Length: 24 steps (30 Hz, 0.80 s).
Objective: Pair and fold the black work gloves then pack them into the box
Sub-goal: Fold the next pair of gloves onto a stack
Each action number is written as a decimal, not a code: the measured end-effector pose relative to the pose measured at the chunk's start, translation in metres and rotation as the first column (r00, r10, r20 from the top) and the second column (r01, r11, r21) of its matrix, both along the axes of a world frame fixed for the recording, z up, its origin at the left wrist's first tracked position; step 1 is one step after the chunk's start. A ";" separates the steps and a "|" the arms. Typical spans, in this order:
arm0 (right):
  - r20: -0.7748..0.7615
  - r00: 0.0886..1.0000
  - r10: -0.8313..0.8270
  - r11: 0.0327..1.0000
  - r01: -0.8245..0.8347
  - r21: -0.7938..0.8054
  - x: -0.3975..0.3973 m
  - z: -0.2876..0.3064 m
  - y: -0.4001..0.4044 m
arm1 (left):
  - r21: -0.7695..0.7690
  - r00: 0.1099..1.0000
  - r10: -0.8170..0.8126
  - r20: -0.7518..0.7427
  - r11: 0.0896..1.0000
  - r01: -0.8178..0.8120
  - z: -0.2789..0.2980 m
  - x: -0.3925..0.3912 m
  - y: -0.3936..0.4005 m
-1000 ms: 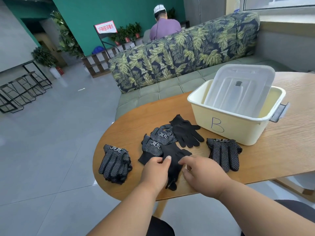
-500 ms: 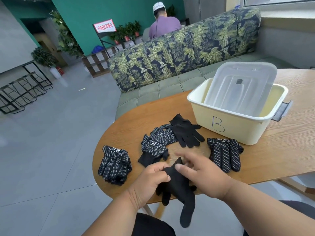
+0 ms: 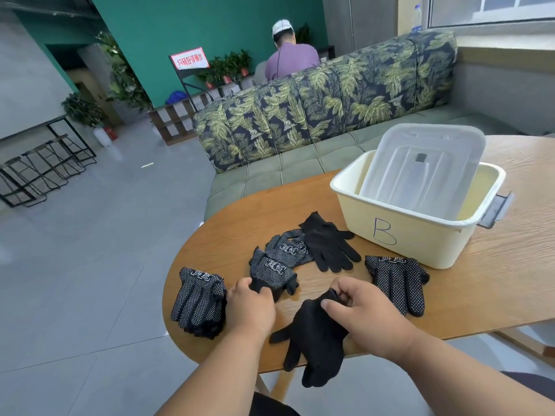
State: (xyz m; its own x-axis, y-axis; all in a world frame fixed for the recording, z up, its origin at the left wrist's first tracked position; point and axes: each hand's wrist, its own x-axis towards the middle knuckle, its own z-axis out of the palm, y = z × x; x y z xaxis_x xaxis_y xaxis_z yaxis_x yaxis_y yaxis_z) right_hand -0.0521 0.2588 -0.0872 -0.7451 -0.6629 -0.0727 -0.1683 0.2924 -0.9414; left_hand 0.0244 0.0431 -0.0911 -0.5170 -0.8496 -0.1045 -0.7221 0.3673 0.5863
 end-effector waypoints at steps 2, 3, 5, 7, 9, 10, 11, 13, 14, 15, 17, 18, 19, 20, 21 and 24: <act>-0.018 1.000 0.003 1.000 -0.003 0.002 0.002 0.002 0.000 | -0.102 0.998 -0.045 0.034 0.994 0.048 -0.004 -0.005 0.001; -0.022 1.000 0.004 1.000 -0.003 0.005 0.002 0.002 0.000 | -0.144 0.997 -0.065 0.041 0.987 0.070 -0.006 -0.006 0.002; -0.022 1.000 0.000 1.000 0.000 -0.004 0.002 0.004 0.001 | -0.191 0.996 -0.083 0.039 0.978 0.089 -0.010 -0.007 0.004; -0.013 1.000 -0.012 1.000 0.012 -0.013 0.002 0.006 0.002 | -0.199 0.996 -0.088 -0.009 0.976 0.084 -0.010 -0.003 0.005; 0.003 1.000 -0.018 1.000 0.018 -0.024 0.002 0.008 0.003 | -0.188 0.992 -0.088 -0.087 0.980 0.070 -0.009 0.002 0.005; 0.004 1.000 -0.021 0.999 0.021 -0.027 0.002 0.009 0.003 | -0.195 0.989 -0.086 -0.116 0.979 0.062 -0.008 0.005 0.006; 0.003 1.000 -0.028 0.999 0.028 -0.028 0.002 0.009 0.003 | -0.204 0.988 -0.081 -0.134 0.978 0.053 -0.007 0.007 0.006; 0.009 0.999 -0.040 0.999 0.040 -0.027 0.002 0.011 0.003 | -0.195 0.992 -0.046 -0.119 0.981 0.023 -0.003 0.008 0.007; 0.012 0.999 -0.040 0.999 0.040 -0.025 0.003 0.012 0.002 | -0.183 0.997 -0.026 -0.075 0.983 0.012 -0.003 0.009 0.007; 0.013 0.999 -0.038 0.999 0.039 -0.021 0.004 0.012 0.002 | -0.181 1.000 -0.016 -0.005 0.983 0.015 -0.004 0.010 0.006; 0.020 0.999 -0.035 0.999 0.035 -0.017 0.005 0.013 0.001 | -0.209 0.987 -0.012 0.161 0.977 0.046 -0.008 0.012 0.004; 0.025 0.999 -0.035 0.999 0.036 -0.021 0.006 0.014 0.002 | -0.223 0.978 -0.014 0.210 0.973 0.062 -0.010 0.012 0.003; 0.029 0.999 -0.038 0.999 0.039 -0.029 0.007 0.014 0.002 | -0.232 0.973 -0.025 0.228 0.970 0.079 -0.011 0.012 0.002; 0.031 0.999 -0.042 0.998 0.044 -0.041 0.007 0.014 0.003 | -0.235 0.972 -0.039 0.230 0.967 0.094 -0.012 0.012 0.001; 0.036 0.998 -0.045 0.997 0.047 -0.054 0.007 0.015 0.004 | -0.238 0.974 -0.053 0.220 0.965 0.107 -0.012 0.013 0.000; 0.067 0.996 -0.058 0.992 0.065 -0.107 0.005 0.015 0.005 | -0.202 0.995 -0.080 0.059 0.975 0.090 -0.004 0.018 0.008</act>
State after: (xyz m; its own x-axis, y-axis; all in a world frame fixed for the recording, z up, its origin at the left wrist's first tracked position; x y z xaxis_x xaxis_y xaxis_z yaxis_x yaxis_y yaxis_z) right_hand -0.0467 0.2642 -0.0718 -0.7812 -0.6222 -0.0508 -0.0923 0.1957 -0.9763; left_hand 0.0419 0.0507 -0.0947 -0.5866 -0.8089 0.0389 -0.7099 0.5368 0.4559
